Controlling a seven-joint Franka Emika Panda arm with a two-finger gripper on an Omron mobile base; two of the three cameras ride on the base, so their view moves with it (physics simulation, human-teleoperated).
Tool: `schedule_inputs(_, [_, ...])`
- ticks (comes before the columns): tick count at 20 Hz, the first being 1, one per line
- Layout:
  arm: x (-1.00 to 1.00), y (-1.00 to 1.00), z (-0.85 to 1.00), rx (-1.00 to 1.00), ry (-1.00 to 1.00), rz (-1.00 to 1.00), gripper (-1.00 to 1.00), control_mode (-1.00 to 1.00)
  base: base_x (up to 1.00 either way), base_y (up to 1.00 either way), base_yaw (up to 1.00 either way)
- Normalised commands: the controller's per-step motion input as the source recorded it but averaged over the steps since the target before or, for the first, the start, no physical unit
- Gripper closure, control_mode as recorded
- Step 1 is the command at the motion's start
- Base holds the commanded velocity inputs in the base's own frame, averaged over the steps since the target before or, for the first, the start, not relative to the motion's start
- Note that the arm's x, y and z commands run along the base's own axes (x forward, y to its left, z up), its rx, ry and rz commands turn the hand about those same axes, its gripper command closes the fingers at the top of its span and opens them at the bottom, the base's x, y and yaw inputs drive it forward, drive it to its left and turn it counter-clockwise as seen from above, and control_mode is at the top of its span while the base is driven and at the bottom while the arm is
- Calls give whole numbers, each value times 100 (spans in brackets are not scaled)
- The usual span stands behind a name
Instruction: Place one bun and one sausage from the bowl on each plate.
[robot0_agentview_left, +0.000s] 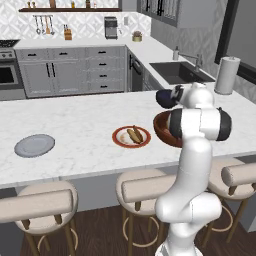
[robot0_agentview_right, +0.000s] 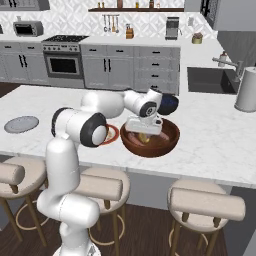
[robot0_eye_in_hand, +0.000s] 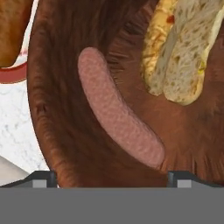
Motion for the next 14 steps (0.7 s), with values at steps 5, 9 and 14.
schedule_inputs(5, [2,1,-33,0,1,6,-100,-100,0,0,0])
schedule_inputs(9, [0,0,-18,0,0,5,-100,-100,0,0,0])
schedule_inputs(14, [14,0,0,0,0,2,-100,-100,0,0,0])
